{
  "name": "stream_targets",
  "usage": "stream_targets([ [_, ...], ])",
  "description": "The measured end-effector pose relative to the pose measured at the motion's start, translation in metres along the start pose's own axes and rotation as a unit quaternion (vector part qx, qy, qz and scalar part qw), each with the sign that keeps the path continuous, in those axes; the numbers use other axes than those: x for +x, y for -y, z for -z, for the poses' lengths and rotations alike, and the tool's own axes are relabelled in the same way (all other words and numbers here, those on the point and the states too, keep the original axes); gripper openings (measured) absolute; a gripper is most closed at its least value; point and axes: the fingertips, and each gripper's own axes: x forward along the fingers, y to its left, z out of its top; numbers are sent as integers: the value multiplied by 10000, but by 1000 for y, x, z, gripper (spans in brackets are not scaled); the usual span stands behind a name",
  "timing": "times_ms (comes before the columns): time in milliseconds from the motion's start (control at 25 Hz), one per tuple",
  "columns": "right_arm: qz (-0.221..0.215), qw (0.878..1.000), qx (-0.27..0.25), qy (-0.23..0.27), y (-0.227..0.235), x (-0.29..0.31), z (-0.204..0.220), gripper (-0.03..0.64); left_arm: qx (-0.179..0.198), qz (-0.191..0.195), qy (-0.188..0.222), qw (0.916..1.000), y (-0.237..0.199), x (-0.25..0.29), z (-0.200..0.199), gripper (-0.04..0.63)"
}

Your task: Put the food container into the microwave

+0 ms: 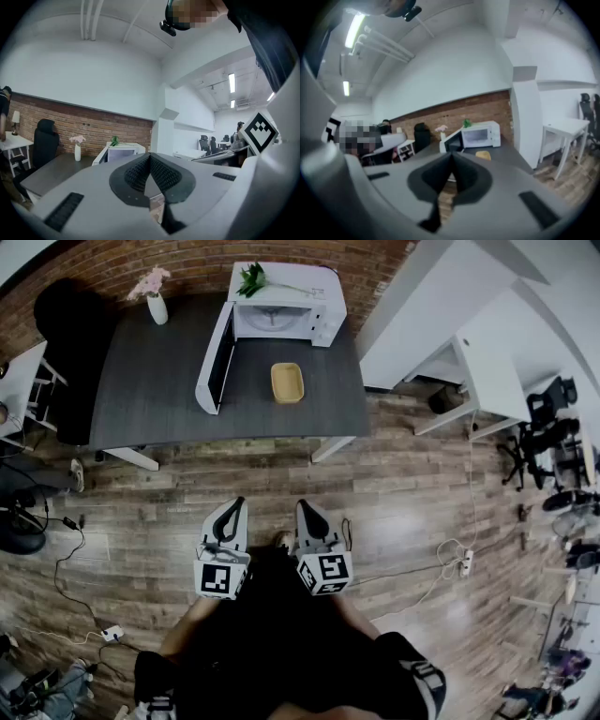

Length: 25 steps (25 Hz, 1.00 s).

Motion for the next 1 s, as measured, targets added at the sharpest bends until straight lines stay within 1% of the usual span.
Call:
stream_targets([
  [280, -1, 10000, 35, 27, 4, 2, -4, 32, -44, -67, 63, 9999, 0, 5, -3, 31],
  [560, -60, 9999, 89, 36, 22, -1, -3, 32, 7, -123, 23, 9999, 12, 19, -1, 32],
  [800, -255, 9997, 51, -40, 43, -9, 1, 32, 141, -387, -80, 9991, 24, 27, 6, 31],
  [1000, -521, 9986, 51, -109, 67, -11, 8, 32, 267, -617, -73, 9977, 47, 37, 6, 32],
])
